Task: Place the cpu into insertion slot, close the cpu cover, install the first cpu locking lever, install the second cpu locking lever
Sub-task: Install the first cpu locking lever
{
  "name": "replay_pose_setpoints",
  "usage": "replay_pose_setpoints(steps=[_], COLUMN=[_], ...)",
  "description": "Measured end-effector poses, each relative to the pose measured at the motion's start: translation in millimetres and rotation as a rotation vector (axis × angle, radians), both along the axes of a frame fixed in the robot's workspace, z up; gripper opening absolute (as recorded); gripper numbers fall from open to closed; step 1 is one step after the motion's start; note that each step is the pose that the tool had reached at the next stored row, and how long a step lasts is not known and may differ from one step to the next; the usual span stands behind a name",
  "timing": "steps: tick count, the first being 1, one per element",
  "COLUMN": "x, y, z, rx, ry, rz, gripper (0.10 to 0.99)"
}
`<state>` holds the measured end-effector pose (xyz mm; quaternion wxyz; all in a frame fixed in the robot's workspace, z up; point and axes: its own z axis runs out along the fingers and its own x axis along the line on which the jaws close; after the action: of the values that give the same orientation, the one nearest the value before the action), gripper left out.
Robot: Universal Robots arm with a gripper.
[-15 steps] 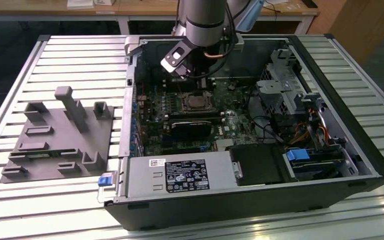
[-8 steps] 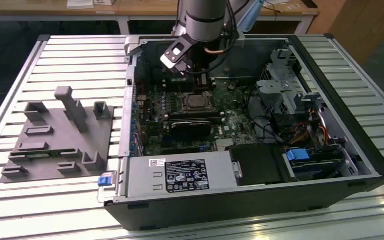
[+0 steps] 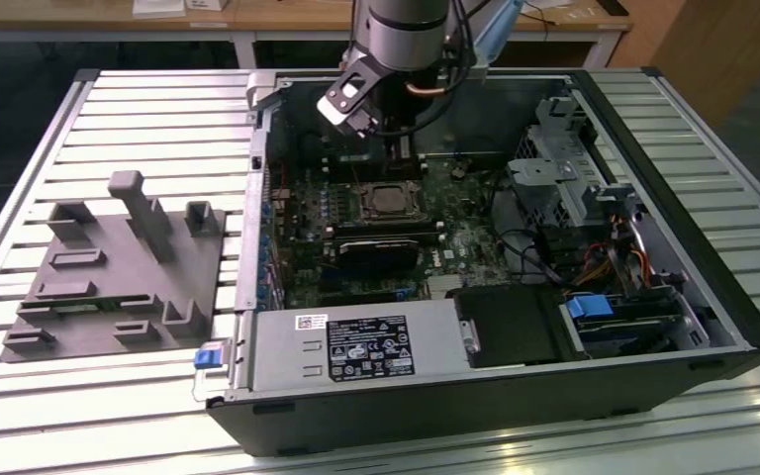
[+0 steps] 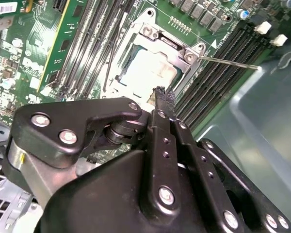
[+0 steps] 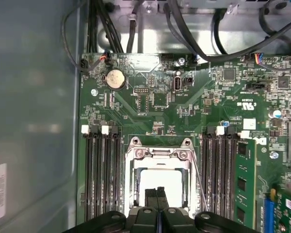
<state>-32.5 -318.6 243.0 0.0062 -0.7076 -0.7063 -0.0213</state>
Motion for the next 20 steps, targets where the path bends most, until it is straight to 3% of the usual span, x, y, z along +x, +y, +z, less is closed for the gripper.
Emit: replay_pose_setpoints(steps=[9,15,20], x=[0.0,0.0,-0.1], y=[0.0,0.0,-0.1], z=[16.4,21.4,21.4], rx=[0.0,0.0,0.0], ry=[-0.0001,-0.0005,-0.0003], rz=[0.0,0.005,0.083], gripper=[0.106,0.106,0.106])
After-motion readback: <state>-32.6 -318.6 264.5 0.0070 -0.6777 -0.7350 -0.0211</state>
